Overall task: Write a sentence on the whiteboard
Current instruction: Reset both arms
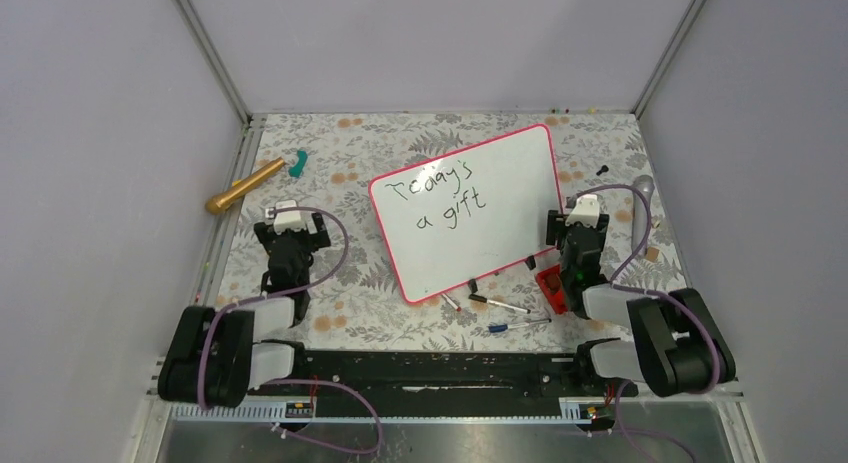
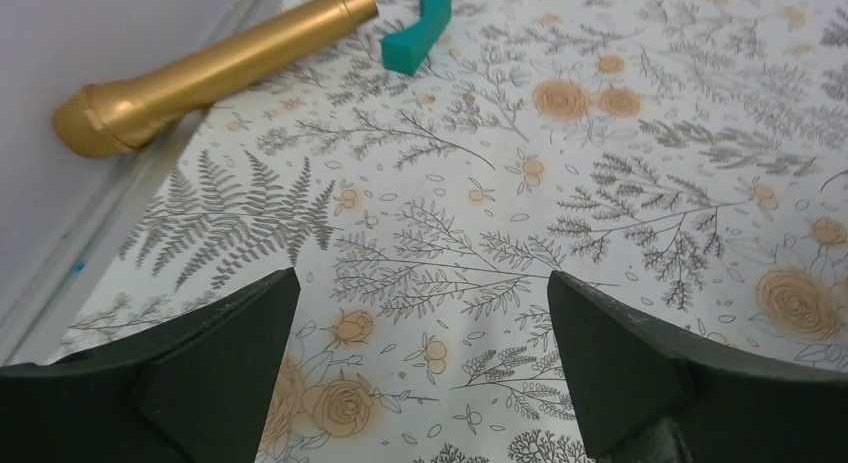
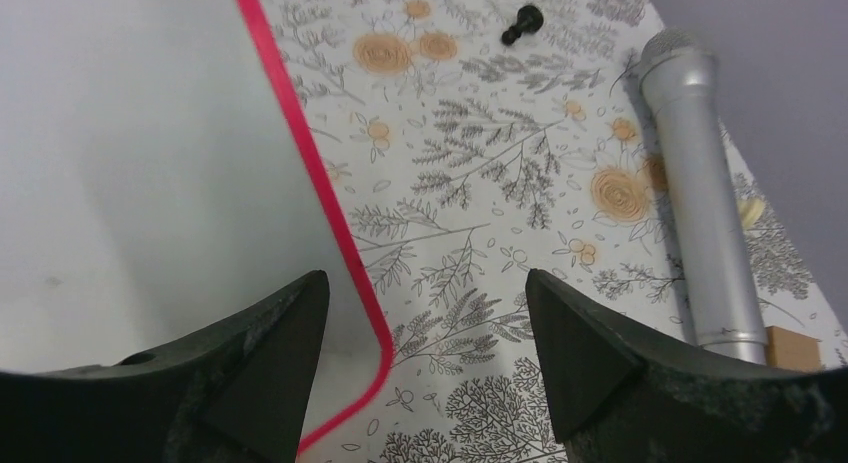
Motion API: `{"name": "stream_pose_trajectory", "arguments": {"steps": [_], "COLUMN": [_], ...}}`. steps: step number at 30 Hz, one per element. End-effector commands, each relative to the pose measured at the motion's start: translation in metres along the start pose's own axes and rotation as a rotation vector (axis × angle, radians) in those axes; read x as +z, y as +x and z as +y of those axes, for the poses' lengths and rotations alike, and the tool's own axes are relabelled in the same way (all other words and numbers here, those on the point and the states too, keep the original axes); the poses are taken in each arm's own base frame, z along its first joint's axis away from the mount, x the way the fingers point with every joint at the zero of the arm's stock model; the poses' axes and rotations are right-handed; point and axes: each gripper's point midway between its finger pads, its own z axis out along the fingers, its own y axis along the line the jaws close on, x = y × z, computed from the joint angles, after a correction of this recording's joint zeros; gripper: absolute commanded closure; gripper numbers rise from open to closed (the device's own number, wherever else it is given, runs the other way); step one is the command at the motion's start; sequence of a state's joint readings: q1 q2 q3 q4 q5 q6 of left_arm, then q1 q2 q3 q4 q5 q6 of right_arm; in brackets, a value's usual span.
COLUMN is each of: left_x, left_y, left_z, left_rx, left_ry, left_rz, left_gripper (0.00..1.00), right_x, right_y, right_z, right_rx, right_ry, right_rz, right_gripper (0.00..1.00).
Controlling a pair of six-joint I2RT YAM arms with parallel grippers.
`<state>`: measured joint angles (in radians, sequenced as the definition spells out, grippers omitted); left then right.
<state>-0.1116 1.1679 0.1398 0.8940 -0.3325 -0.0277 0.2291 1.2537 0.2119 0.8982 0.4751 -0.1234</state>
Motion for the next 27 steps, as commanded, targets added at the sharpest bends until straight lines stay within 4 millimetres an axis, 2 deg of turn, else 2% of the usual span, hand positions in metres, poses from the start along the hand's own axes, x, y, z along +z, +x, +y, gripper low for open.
{"name": "stream_pose_trajectory", "arguments": {"steps": [1,3,5,7,8,9,10,11,27], "left_x": [0.026,0.032,0.035,0.036,0.036,0.036,0.036,0.036,0.036], "left_y": [-0.034,-0.027,-0.025,-0.025,-0.025,-0.025,-0.025,-0.026,-0.025], "left_z": [-0.022,-0.023,-0.027,-0.028,-0.027,-0.027,-0.027,-0.027,-0.027], "left_rx": [-0.06,-0.053,-0.042,-0.045,-0.046,-0.047,-0.046,-0.047,-0.045], "left_ry": [0.122,0.123,0.149,0.155,0.154,0.153,0.154,0.154,0.153], "left_rz": [-0.11,-0.065,-0.048,-0.049,-0.048,-0.046,-0.049,-0.051,-0.051], "left_gripper": [0.04,0.05,0.05,0.04,0.02,0.01,0.01,0.01,0.01], "right_x": [0.019,0.027,0.029,0.031,0.031,0.03,0.031,0.03,0.029], "right_y": [-0.017,-0.017,-0.008,-0.012,-0.014,-0.013,-0.013,-0.013,-0.014], "right_z": [0.003,0.004,0.002,0.002,0.001,0.0,0.0,0.0,-0.001], "right_rx": [0.119,0.16,0.196,0.199,0.204,0.208,0.206,0.208,0.21], "right_ry": [-0.068,-0.101,-0.098,-0.103,-0.098,-0.088,-0.088,-0.088,-0.087], "right_rz": [-0.044,-0.039,-0.006,-0.012,-0.033,-0.026,-0.022,-0.029,-0.036], "right_gripper": [0.21,0.22,0.23,0.23,0.2,0.08,0.02,0.01,0.0]}}
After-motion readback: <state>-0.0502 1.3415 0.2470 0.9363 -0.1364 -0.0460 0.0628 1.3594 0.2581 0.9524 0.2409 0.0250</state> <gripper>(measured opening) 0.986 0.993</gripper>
